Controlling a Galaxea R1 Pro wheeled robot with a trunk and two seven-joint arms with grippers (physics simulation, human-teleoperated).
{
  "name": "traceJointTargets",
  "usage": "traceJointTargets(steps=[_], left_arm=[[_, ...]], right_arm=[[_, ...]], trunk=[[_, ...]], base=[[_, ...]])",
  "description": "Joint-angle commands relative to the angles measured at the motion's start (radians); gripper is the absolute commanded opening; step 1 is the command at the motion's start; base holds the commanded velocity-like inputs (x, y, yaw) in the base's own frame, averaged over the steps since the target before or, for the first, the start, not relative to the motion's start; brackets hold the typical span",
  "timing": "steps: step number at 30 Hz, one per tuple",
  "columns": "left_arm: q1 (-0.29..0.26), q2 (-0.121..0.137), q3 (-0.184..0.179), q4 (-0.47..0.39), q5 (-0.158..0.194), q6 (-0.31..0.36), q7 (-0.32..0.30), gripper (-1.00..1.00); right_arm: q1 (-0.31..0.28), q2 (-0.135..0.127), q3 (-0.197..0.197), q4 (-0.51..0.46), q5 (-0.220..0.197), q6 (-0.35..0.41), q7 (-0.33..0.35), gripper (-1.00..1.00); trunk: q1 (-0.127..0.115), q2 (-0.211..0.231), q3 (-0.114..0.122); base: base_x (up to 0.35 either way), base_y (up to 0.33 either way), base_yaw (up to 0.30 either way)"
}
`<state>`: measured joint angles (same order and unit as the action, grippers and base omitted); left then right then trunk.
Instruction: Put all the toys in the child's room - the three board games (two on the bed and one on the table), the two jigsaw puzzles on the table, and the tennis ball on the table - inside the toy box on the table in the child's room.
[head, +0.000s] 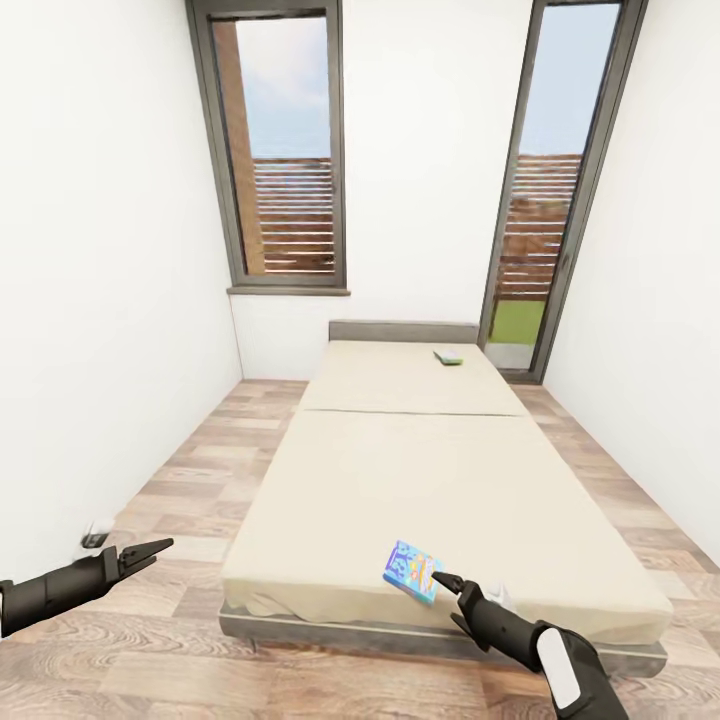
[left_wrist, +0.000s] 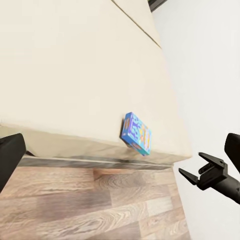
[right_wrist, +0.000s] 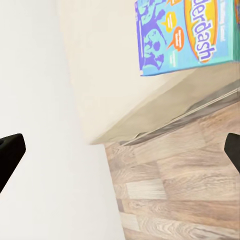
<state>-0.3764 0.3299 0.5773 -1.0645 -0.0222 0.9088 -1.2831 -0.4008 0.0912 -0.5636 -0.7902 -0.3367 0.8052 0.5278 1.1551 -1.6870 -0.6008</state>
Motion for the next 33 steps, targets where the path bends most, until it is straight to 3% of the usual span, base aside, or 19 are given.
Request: traceJointTargets(steps=[1,9,13,16,23,28,33], left_arm=[[-0.001,0.0,0.001,0.0,-0.002,0.011,-0.006,1.0],[-0.001,-0.003,-0.005,0.0,-0.001,0.032,-0.009,1.0],[-0.001,-0.003,-0.05,0.004,-0.001,0.046,-0.003,1.0],[-0.001,-0.002,-0.061,0.005,0.001,0.048,-0.002,1.0],[-0.001,0.001,-0.063,0.006,0.002,0.053,-0.003,1.0],[-0.001,0.001,-0.064,0.006,0.002,0.052,-0.003,1.0],[-0.001,0.0,-0.065,0.006,0.002,0.05,-0.001,1.0]], right_arm=[[-0.001,0.001,-0.005,0.0,0.001,0.007,0.003,1.0],[-0.001,-0.001,-0.007,0.001,0.002,0.003,0.004,1.0],[-0.001,-0.005,-0.039,0.02,0.002,-0.011,0.004,1.0],[-0.001,-0.008,-0.057,0.071,0.002,-0.036,0.001,1.0],[-0.008,-0.058,-0.081,0.185,-0.01,-0.083,-0.003,1.0],[-0.009,-0.067,-0.088,0.2,-0.02,-0.116,-0.003,1.0],[-0.009,-0.056,-0.088,0.202,-0.022,-0.152,-0.002,1.0]], trunk=[[0.004,-0.008,-0.004],[0.035,-0.064,-0.029],[0.05,-0.092,-0.042],[0.061,-0.113,-0.051],[0.088,-0.162,-0.073],[0.107,-0.197,-0.089],[0.127,-0.232,-0.105]], base=[[0.0,0.0,0.0],[0.0,0.0,0.0],[0.0,0.0,0.0],[0.0,0.0,0.0],[0.0,0.0,0.0],[0.0,0.0,0.0],[0.0,0.0,0.0]])
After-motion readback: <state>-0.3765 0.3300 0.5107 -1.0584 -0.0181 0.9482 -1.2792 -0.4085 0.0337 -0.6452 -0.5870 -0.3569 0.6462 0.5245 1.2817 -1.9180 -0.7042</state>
